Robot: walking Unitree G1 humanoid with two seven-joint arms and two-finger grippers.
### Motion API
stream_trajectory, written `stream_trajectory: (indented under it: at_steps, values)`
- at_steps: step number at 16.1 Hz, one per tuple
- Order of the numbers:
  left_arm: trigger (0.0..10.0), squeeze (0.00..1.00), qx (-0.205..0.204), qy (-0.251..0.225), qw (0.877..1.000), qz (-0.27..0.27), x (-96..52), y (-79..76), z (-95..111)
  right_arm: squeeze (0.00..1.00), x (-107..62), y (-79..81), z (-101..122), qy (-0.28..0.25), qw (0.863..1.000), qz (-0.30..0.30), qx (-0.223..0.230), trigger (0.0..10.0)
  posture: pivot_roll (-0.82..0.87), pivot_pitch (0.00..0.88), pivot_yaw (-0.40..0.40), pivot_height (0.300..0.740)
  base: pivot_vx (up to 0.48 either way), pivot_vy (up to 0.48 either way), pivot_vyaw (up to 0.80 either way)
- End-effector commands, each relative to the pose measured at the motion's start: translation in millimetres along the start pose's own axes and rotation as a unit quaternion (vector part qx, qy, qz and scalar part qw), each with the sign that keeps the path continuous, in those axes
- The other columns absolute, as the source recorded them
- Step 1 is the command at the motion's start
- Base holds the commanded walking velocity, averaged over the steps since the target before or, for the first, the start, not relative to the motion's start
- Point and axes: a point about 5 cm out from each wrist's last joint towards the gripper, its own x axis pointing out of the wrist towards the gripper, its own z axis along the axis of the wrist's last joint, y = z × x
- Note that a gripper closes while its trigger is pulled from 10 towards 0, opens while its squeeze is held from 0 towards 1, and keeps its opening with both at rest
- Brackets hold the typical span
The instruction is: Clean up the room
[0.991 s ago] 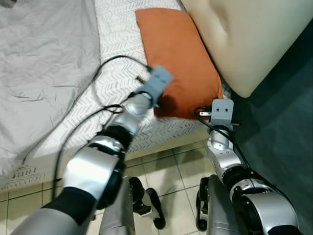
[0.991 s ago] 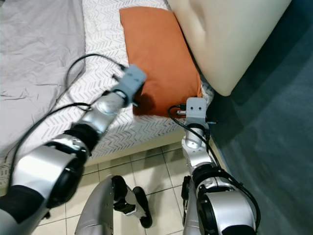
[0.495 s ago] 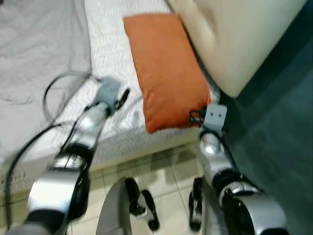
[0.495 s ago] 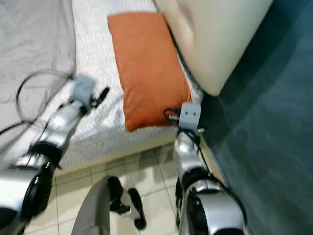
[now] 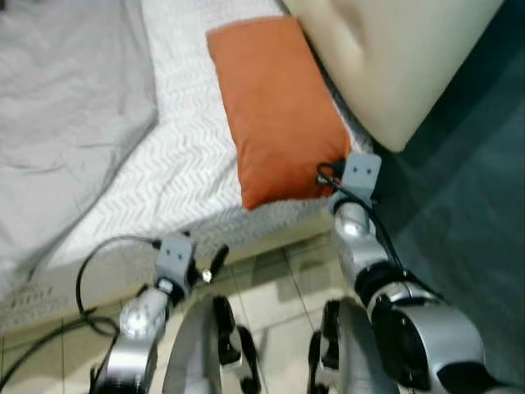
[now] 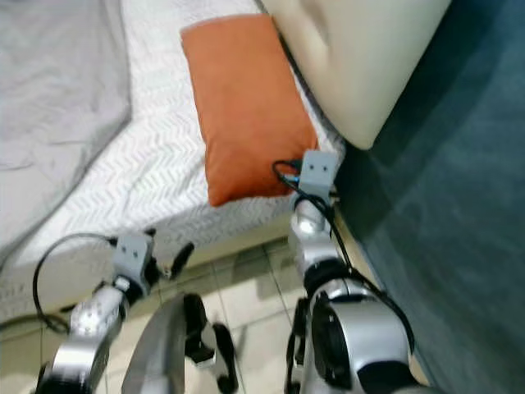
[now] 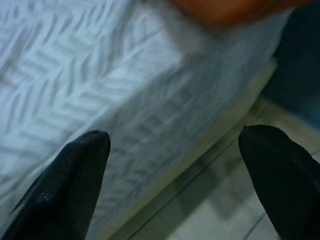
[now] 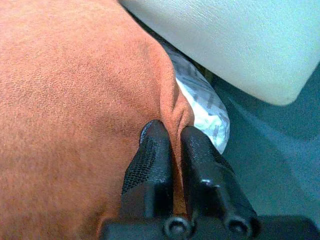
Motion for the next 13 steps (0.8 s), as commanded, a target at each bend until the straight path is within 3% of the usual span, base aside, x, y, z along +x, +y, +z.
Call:
stream_trajectory:
  at_steps: [1,2,4,6,8,13]
  values:
    - [10.0,0.58,-0.024,0.001,0.999,-0.023,-3.5,-22.0,3.0,0.00,1.7,0.2,-1.1,0.010,0.999,0.019,-0.036,0.0,0.02,0.314,0.026,0.615,0.000,0.000,0.00]
    - [10.0,0.00,-0.048,0.011,0.999,-0.007,-11.2,-32.0,1.5,0.00,3.4,-4.0,-0.8,0.010,0.998,0.029,-0.059,10.0,0.03,0.315,0.023,0.615,0.000,0.000,0.00]
    - [10.0,0.00,-0.062,0.011,0.998,0.020,-19.1,-41.1,3.0,0.00,4.3,-13.3,-2.7,0.008,0.997,0.034,-0.075,10.0,0.03,0.317,0.019,0.615,0.000,0.000,0.00]
    - [10.0,0.00,-0.049,0.001,0.998,0.032,-18.7,-47.1,9.0,0.00,2.2,-17.2,-8.3,0.012,0.994,0.050,-0.095,10.0,0.02,0.321,0.014,0.615,0.000,0.000,0.00]
    - [10.0,0.00,-0.068,0.010,0.997,0.043,-15.3,-49.4,14.7,0.00,-3.8,-17.4,-16.9,0.010,0.993,0.061,-0.103,10.0,0.01,0.318,0.016,0.615,0.480,0.000,0.00]
    - [10.0,0.00,-0.069,0.012,0.997,0.045,-8.7,-52.4,17.0,0.00,-14.6,-16.5,-33.2,0.026,0.994,0.059,-0.089,10.0,-0.02,0.315,0.025,0.615,0.480,0.000,0.00]
